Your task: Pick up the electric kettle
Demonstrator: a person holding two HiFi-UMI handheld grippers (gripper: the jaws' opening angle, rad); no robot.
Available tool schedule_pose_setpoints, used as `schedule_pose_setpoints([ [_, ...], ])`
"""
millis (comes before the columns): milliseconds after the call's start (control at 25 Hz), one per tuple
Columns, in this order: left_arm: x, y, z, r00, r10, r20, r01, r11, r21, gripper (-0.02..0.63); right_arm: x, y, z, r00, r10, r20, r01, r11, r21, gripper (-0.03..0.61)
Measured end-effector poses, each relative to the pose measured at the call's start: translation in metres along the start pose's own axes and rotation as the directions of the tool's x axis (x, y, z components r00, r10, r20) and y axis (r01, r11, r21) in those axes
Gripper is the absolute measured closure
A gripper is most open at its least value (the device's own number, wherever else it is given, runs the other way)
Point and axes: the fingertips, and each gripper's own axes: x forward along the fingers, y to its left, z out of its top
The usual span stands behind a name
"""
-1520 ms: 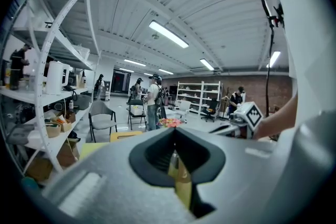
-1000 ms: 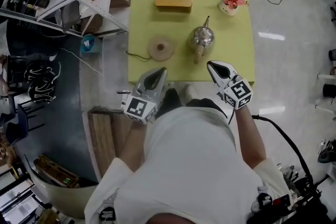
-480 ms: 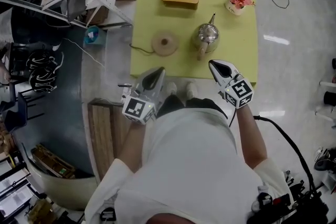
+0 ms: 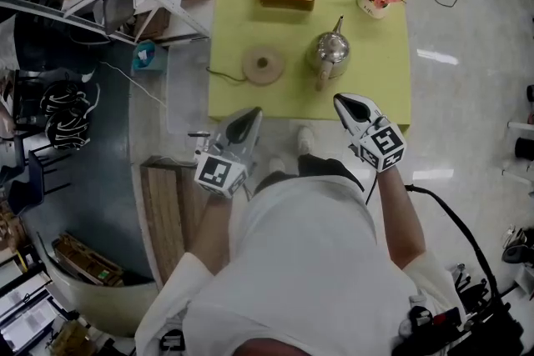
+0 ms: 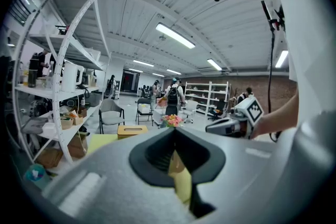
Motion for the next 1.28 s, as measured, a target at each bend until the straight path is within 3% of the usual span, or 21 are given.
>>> schedule_pose_setpoints([
  [960, -0.124, -0.013, -0.015, 0.994, -0.110, 0.005, 0.110, 0.994, 0.017, 0.609, -0.025, 0.136, -0.001, 0.989, -0.145, 0.026, 0.146, 0.988, -0.046, 0.574],
  [1280, -0.160, -0.037, -0.007, 0.981, -0.189, 0.031, 0.188, 0.981, 0.040, 0.609, -0.046, 0.176, 0.001, 0.979, -0.196, 0.049, 0.199, 0.978, -0.063, 0.574],
])
